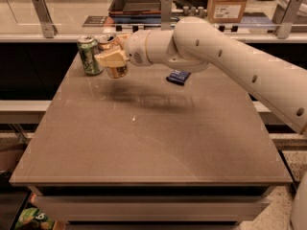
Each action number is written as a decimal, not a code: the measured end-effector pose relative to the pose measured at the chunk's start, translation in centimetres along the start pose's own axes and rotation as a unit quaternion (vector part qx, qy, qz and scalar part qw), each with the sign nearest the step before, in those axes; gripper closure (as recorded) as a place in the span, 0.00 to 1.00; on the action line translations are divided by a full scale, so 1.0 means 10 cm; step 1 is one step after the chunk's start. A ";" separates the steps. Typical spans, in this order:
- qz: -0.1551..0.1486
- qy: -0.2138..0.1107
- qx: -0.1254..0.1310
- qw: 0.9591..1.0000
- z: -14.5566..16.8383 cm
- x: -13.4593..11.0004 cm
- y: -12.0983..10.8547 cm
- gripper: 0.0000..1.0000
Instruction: Move orange can near green can
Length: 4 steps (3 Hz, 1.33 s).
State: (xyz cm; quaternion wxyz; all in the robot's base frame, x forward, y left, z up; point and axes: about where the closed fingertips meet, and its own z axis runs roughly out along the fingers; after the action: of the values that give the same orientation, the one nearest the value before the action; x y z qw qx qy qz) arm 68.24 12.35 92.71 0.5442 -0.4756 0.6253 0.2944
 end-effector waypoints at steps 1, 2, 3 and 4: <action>0.013 0.007 0.002 1.000 0.10 0.12 -0.03 1.00; 0.024 0.013 0.006 1.000 0.17 0.23 -0.05 1.00; 0.034 0.013 0.006 0.999 0.25 0.32 -0.06 1.00; 0.041 -0.003 0.010 0.999 0.37 0.37 -0.08 1.00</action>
Offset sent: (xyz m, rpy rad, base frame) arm 0.0213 0.0033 -0.0399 -0.0054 0.0734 -0.0533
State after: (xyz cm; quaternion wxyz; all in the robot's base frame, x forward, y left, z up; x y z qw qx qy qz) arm 70.61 14.34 88.35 0.5383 -0.4431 0.6457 0.3113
